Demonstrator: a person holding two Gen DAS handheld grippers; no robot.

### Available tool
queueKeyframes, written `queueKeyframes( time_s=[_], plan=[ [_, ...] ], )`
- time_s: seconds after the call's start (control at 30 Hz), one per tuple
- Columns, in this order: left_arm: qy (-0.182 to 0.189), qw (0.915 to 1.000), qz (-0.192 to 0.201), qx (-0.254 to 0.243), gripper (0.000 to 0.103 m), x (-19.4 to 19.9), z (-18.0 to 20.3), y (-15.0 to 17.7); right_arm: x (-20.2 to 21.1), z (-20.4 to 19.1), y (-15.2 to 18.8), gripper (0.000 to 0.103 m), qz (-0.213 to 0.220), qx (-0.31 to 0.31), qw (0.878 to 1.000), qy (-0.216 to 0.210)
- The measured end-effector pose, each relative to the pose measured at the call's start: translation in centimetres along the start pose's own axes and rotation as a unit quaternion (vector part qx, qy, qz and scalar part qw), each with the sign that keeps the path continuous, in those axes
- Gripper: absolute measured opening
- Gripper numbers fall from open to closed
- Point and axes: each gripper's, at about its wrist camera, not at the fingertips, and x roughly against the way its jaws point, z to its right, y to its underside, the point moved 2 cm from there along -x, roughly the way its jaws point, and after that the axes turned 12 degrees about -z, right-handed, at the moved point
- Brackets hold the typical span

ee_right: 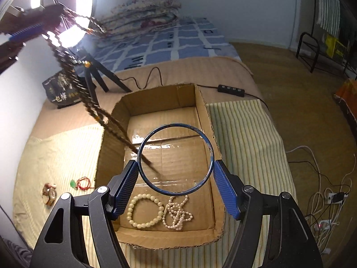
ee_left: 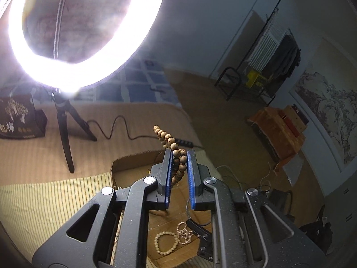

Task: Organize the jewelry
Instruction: 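Carry the mala and blue bangle over the cardboard box with both tools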

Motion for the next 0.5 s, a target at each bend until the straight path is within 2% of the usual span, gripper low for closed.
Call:
queueKeyframes(
  time_s=[0.27,0.5],
  plan=[
    [-0.013,0.9984,-0.053,0.015,0.011,-6.0,-2.0,1.3,-2.5,-0.3,0.4,0.069,-0.028,0.002,1.000,0.010],
    [-0.026,0.9965,-0.078,0.015,0.011,-8.6,-3.2,2.6,-4.5,-0.7,1.0,0.069,-0.053,0.012,0.998,0.020]
  ],
)
